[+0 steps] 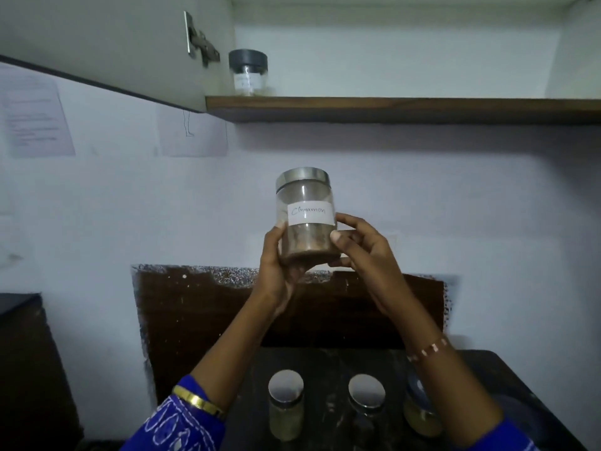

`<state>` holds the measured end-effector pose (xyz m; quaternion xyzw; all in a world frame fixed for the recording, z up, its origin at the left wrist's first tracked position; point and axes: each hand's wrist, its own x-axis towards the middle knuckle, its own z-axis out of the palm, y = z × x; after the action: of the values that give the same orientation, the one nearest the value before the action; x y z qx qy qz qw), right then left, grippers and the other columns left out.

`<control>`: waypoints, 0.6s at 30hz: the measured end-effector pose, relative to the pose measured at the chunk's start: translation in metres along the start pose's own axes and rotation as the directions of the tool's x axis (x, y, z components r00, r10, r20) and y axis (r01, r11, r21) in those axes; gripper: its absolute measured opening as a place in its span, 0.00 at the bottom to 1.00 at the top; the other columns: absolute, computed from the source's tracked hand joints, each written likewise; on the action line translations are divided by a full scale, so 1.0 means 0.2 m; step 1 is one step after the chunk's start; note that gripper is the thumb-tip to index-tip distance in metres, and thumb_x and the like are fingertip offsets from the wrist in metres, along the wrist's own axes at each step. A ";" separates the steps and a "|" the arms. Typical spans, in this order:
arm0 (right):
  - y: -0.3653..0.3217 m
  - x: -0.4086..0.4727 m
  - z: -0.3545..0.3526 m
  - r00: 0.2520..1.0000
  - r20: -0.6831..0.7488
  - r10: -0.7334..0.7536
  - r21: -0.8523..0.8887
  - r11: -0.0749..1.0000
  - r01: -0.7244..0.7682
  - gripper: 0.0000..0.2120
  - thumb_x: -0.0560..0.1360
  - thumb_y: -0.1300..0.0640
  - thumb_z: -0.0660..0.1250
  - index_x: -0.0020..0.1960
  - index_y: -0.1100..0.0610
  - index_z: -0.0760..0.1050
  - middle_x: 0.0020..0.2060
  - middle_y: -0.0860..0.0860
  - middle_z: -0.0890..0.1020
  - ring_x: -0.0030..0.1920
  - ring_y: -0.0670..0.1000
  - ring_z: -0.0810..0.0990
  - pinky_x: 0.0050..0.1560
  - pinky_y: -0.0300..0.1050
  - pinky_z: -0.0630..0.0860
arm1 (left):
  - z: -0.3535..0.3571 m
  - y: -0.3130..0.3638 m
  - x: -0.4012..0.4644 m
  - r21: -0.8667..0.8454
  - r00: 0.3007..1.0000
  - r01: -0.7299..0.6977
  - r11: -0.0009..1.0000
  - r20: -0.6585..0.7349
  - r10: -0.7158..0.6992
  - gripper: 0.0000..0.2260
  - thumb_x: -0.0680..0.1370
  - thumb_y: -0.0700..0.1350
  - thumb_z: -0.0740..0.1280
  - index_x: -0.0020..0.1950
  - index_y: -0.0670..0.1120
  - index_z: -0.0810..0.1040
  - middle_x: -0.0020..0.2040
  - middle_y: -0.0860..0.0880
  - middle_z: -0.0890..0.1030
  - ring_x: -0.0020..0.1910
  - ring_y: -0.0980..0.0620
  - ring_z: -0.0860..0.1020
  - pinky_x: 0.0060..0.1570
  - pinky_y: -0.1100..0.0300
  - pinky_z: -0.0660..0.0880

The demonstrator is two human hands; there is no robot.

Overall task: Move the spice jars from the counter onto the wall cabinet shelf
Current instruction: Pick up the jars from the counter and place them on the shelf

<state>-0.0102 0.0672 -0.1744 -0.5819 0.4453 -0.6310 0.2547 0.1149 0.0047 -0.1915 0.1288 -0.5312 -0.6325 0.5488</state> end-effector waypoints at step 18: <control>-0.17 0.15 -0.03 0.962 -0.158 -0.224 -0.044 0.975 0.220 0.27 0.74 0.57 0.66 0.71 0.50 0.64 0.49 0.41 0.76 0.49 0.44 0.78 0.52 0.42 0.79 | 0.11 0.19 0.24 0.380 0.895 -0.441 0.813 0.112 0.433 0.19 0.74 0.58 0.56 0.63 0.57 0.70 0.59 0.54 0.77 0.57 0.60 0.77 0.52 0.60 0.78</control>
<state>-0.0146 0.0588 -0.1293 -0.5783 0.4048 -0.6948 0.1378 0.1014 -0.0161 -0.1322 0.1054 -0.6686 -0.3703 0.6362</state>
